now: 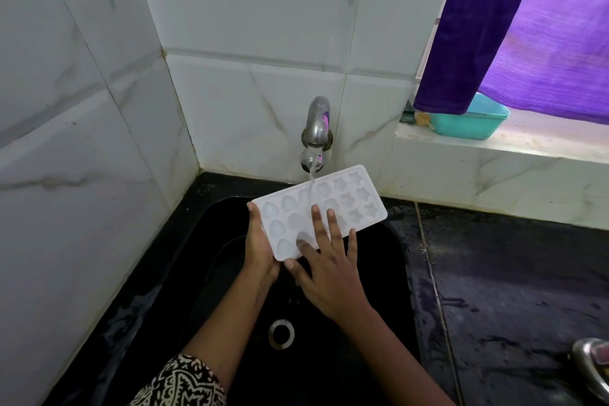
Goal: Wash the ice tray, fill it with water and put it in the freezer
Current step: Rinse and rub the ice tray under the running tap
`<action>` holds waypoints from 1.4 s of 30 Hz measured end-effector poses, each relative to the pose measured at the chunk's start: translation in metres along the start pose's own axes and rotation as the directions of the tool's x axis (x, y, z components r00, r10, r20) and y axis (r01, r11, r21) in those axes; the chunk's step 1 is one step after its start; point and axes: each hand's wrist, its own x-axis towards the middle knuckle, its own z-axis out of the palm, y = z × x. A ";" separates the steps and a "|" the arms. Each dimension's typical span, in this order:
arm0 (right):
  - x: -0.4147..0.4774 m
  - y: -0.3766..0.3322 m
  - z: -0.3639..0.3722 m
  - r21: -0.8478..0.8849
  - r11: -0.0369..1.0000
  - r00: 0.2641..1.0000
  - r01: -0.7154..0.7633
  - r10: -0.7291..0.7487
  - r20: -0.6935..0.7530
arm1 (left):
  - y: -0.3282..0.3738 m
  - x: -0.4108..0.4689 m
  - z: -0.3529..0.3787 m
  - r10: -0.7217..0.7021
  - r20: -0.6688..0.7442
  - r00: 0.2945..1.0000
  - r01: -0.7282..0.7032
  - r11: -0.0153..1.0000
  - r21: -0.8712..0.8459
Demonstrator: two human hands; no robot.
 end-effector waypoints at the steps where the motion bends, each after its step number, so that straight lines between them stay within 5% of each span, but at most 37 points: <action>1: -0.002 0.003 0.000 -0.007 1.000 1.000 0.013 -0.013 0.011 | 0.001 0.000 -0.001 -0.001 0.010 1.000 0.001 1.000 0.007; 6: 0.001 0.004 -0.010 -0.042 0.998 0.997 -0.043 0.040 -0.059 | -0.006 -0.001 0.000 -0.003 0.008 1.000 0.003 0.999 0.034; 14: -0.002 -0.005 -0.008 0.026 1.000 1.000 -0.005 0.005 0.015 | -0.004 -0.004 -0.004 -0.026 0.045 0.999 0.027 1.000 -0.006; 27: 0.004 0.015 -0.012 -0.114 0.990 0.994 0.085 -0.076 0.082 | -0.002 -0.003 -0.012 0.008 0.037 0.999 -0.007 0.999 -0.031; 35: -0.001 0.004 -0.006 0.012 0.999 0.999 -0.042 0.042 -0.015 | -0.012 -0.002 -0.010 0.036 -0.001 0.999 -0.036 0.999 0.018; 42: -0.003 0.007 -0.004 0.007 1.000 1.000 0.015 -0.015 0.019 | -0.002 -0.001 -0.003 -0.001 0.023 1.000 0.001 1.000 0.001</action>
